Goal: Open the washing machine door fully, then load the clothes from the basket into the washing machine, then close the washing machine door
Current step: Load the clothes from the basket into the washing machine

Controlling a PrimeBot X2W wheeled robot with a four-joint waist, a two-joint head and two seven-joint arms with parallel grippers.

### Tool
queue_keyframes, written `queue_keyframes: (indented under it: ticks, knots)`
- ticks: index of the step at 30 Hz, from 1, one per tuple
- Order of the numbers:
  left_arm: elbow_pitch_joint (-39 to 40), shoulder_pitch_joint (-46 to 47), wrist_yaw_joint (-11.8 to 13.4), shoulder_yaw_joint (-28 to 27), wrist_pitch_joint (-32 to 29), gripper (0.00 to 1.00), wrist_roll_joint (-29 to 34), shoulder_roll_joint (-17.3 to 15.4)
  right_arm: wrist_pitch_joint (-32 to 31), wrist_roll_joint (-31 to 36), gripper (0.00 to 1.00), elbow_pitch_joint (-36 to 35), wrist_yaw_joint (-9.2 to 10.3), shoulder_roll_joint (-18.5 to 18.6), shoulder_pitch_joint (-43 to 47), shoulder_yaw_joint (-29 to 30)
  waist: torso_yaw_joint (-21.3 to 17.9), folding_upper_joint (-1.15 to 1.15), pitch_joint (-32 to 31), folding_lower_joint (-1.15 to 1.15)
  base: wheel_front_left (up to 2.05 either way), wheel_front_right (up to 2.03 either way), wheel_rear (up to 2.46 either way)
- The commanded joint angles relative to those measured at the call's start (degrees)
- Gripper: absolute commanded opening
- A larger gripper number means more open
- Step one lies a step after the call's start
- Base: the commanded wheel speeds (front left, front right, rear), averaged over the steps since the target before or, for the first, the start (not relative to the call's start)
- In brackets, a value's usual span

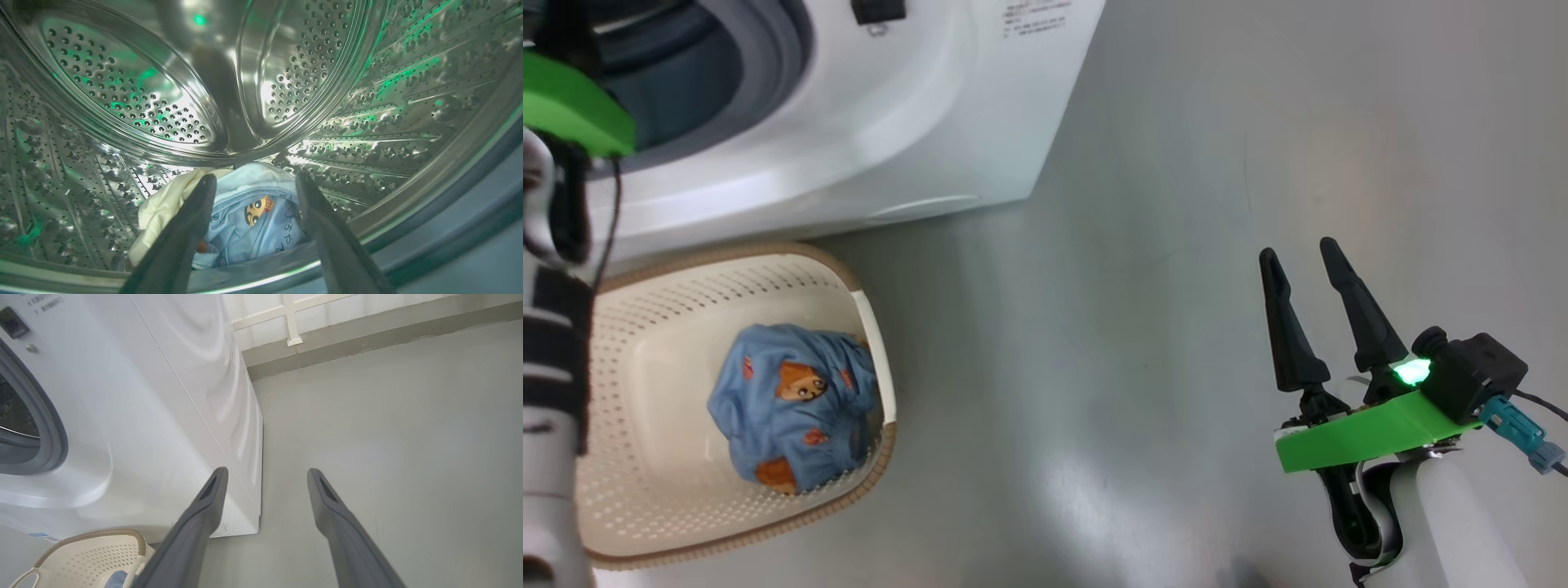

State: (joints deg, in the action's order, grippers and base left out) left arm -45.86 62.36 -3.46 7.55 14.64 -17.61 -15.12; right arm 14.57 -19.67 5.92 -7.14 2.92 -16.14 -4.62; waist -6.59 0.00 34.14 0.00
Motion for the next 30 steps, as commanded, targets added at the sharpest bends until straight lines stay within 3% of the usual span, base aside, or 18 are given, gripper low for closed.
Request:
queue_keyframes:
  ticks: [1, 15, 30]
  knots:
    - [1.84, -1.49, 0.46, -1.15, 0.34, 1.0, -0.21, -2.36, 0.43, 0.66, 1.0, -1.03, -0.35, -0.04, 1.98, -1.06, 0.93, 0.0, -2.12, 0.0, 0.0, 0.0, 0.0]
    - [13.92, -17.05, 1.55, -2.87, 0.35, 1.0, -1.27, 0.12, 0.43, 1.25, 1.0, 0.07, -0.35, -0.04, 5.54, -0.21, 2.59, 0.0, -11.52, 0.0, 0.0, 0.0, 0.0]
    - [32.07, -36.88, 5.25, -4.89, 0.36, 1.0, 1.33, 0.66, 0.43, 2.96, 1.0, 0.37, -0.35, -0.04, 10.64, 1.27, 3.75, 0.0, -22.42, 0.0, 0.0, 0.0, 0.0]
